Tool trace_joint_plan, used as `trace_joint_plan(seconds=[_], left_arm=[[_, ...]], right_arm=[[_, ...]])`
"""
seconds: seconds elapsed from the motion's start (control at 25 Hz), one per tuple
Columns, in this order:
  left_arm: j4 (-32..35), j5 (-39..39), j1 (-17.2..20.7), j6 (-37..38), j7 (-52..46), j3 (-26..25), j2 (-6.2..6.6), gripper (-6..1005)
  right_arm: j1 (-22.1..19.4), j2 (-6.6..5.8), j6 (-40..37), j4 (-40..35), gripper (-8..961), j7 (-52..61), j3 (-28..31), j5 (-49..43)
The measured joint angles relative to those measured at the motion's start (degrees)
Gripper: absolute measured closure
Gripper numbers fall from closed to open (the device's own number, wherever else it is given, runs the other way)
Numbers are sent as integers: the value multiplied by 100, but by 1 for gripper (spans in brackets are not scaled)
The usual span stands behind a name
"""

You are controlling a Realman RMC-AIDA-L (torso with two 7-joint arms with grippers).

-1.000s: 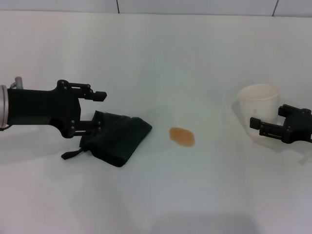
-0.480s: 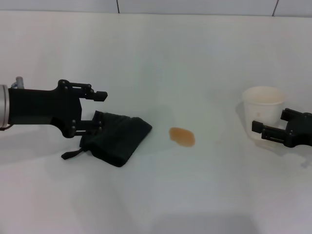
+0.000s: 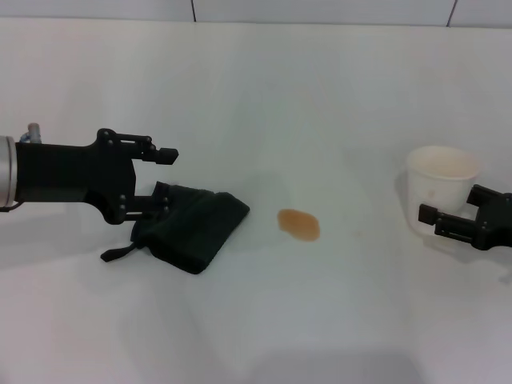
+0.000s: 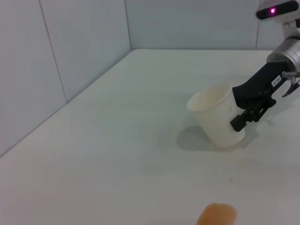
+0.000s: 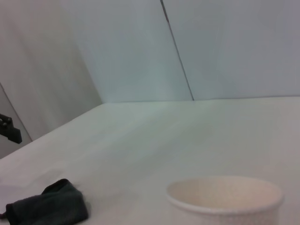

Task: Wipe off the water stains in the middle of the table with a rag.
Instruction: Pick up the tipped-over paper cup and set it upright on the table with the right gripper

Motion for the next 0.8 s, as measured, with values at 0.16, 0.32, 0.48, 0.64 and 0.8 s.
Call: trace_joint_plan(seconds=[0.16,0.32,0.48,0.64,0.8], left_arm=[[0,0,-3,0,-3,2,-5,418],[0,1,-9,0,-5,2,-9,418],[0,4,-8,0,-5,8,-9,419],[0,7,5,0,-13,11,-8,420],[0,10,9,0,-19,12,-9,421]], right_arm=[[-44,-3,-36,37,172,-18,42,-3],[-56,-4,-35,119,169,-50,50,-2],[-57,-4,-39,158,139,-65,52,-4],[-58,-4,-98,169,112,-90,42,-29],[-73,-4,-206,212,111,-141,43,-26]])
